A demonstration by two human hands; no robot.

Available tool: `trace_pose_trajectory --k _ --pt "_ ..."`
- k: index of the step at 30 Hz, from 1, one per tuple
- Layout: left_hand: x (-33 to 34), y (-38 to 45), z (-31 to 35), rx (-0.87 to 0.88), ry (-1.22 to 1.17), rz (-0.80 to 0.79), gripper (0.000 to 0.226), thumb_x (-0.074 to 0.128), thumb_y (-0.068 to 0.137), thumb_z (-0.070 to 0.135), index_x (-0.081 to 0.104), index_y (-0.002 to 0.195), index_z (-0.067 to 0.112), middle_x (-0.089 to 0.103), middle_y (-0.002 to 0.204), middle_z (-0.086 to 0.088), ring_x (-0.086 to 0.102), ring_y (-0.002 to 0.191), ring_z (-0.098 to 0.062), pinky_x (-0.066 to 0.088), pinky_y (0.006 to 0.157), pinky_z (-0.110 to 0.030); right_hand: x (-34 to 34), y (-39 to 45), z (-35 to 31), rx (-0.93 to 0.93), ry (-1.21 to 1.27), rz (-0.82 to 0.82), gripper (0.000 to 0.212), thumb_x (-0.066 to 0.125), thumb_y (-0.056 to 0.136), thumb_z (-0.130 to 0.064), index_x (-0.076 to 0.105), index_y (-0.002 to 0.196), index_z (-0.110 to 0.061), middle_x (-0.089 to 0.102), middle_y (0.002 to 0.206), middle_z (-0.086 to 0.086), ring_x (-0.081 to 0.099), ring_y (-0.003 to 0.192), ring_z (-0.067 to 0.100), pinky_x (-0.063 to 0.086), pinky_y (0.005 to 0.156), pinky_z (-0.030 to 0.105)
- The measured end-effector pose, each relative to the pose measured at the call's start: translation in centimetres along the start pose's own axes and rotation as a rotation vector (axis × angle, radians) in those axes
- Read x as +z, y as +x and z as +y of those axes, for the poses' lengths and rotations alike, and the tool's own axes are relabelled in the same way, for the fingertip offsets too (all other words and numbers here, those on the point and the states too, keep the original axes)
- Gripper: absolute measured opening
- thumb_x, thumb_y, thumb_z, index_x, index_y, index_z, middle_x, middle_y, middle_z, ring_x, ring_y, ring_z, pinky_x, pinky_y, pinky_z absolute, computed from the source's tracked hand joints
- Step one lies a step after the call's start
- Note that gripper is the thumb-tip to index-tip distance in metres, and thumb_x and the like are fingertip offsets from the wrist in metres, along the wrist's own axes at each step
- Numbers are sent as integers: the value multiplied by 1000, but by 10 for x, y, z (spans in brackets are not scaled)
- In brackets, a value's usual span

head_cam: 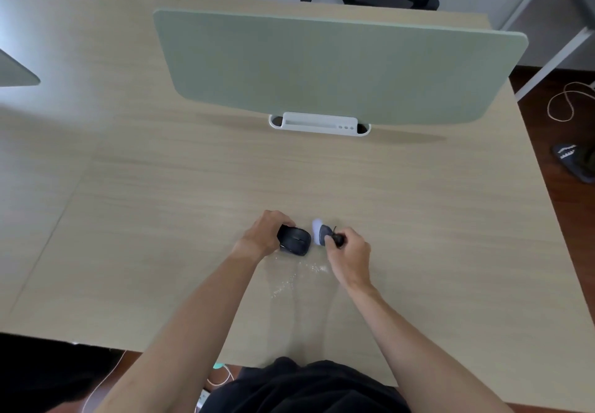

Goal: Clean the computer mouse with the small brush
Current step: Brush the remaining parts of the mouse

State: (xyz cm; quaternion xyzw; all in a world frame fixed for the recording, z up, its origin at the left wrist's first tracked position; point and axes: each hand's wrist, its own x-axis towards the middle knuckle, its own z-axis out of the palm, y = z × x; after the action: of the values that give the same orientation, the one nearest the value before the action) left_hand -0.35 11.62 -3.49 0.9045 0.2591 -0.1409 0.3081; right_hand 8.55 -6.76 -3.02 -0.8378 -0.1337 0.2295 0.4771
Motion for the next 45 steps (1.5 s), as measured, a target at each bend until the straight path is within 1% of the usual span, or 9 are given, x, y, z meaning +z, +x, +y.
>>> trace_pose_trajectory --k 4,7,12,17,22,28,37,41,45 --pt "-2 1 3 7 17 -4 53 65 58 -16 71 103 11 68 105 -7 62 100 -25 53 84 -41 4 0 5 150 -101 -224 23 60 68 -9 44 58 4 44 50 7 38 47 20 36 47 31" --pt "-1 1 2 9 13 3 57 63 59 -15 72 107 14 68 108 -4 61 101 -23 53 86 -39 -5 2 2 205 -63 -301 25 61 63 -6 46 62 13 43 50 11 37 45 19 33 44 26" --pt "2 1 -2 0 -7 20 55 57 60 -14 72 103 17 68 105 -3 62 99 -24 55 83 -42 -1 7 -1 194 13 -128 29 62 70 -12 48 64 12 50 50 13 43 45 20 42 45 35" --pt "2 3 -1 16 -15 30 51 60 64 -14 72 106 11 68 109 -8 61 103 -24 52 88 -39 2 -7 -4 168 -70 -446 29 64 61 -14 46 58 9 42 50 11 37 45 19 32 46 27" --pt "5 2 -3 -32 -18 23 47 53 66 -12 71 99 16 67 103 -4 64 97 -27 56 80 -45 7 -3 1 175 20 -17 24 62 75 -14 49 64 3 46 53 7 41 47 21 35 46 29" --pt "5 4 -1 -20 6 11 46 59 70 -11 71 103 19 64 103 -2 62 91 -25 56 77 -42 13 -11 2 123 -72 -316 26 58 64 -12 39 57 4 38 50 9 34 48 17 28 49 30" --pt "7 9 -7 -20 39 -19 59 59 72 -13 67 117 24 62 119 0 60 109 -22 54 87 -39 -2 12 -5 243 12 -210 18 59 76 -8 52 63 3 53 53 11 48 47 21 44 49 31" --pt "9 8 -10 -17 74 -57 57 58 72 -11 67 108 31 60 111 8 59 102 -18 55 82 -39 -7 20 -11 167 -45 -100 22 61 75 -11 44 61 -8 45 59 5 38 53 19 32 51 28" --pt "6 11 -11 -6 70 -58 51 50 71 -14 68 85 31 61 91 10 63 86 -22 57 68 -37 3 12 -25 194 37 -269 20 63 75 -8 55 70 9 54 54 11 47 47 19 39 49 27"
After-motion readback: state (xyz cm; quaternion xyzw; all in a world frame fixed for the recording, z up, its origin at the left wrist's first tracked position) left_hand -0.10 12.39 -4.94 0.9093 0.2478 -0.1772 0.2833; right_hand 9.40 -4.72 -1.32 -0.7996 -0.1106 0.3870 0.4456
